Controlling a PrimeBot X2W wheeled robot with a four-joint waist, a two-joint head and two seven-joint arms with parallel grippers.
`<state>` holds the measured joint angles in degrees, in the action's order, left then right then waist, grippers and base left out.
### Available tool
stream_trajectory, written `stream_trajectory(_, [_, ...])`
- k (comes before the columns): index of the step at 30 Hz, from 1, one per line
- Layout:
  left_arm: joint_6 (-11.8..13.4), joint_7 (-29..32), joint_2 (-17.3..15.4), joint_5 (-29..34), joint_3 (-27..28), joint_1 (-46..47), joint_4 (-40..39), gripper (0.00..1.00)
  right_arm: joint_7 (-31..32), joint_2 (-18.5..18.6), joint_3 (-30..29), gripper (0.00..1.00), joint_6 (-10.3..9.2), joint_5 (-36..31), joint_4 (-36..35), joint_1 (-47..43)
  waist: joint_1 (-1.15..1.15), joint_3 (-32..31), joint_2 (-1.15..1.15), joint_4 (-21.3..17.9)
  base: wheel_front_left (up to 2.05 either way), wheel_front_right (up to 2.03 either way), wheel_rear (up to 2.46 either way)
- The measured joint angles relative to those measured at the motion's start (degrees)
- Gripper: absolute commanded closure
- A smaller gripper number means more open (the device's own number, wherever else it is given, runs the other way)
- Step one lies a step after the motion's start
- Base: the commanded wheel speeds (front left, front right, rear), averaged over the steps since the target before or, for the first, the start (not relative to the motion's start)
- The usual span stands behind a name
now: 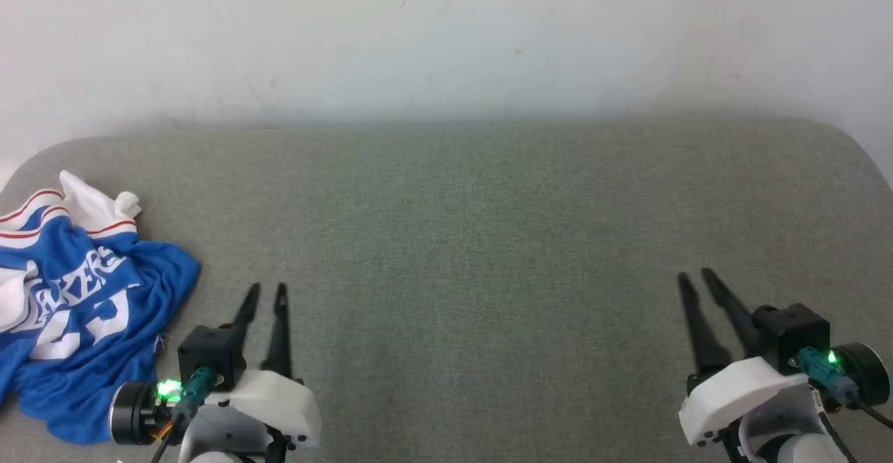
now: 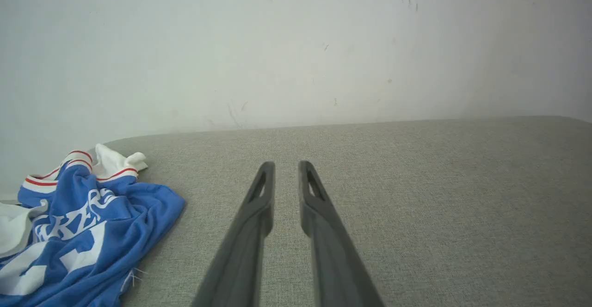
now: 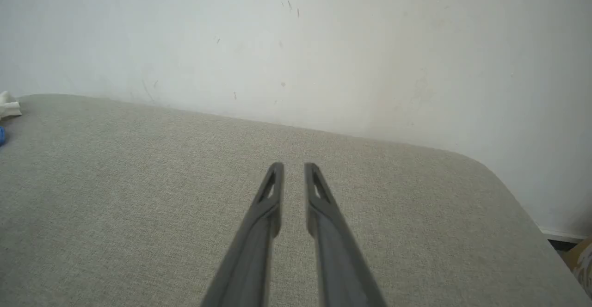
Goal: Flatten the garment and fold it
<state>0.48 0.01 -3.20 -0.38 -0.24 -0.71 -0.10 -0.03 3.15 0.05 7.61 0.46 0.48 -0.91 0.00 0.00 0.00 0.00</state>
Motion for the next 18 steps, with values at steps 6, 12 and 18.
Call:
stream_trajectory(6, [0.0,0.0,0.0,0.0,-0.1,0.0,0.0,0.0,-0.1,0.0,-0.2,0.0,0.0,0.1,0.0,0.0,0.0,0.0,0.0,0.0,0.0,0.0,0.0])
stream_trajectory(12, [0.0,-0.6,0.0,0.0,-0.3,-0.1,0.0,0.0,-0.7,0.0,-1.2,0.0,0.0,0.2,0.2,-0.1,0.0,0.0,0.0,0.0,0.0,0.0,0.0])
stream_trajectory(18, [0.1,-1.5,0.0,-0.2,-0.6,-0.1,0.1,0.0,-1.4,0.0,-1.8,0.0,0.0,0.5,0.2,-0.3,0.0,0.1,0.0,0.5,0.0,0.0,0.0])
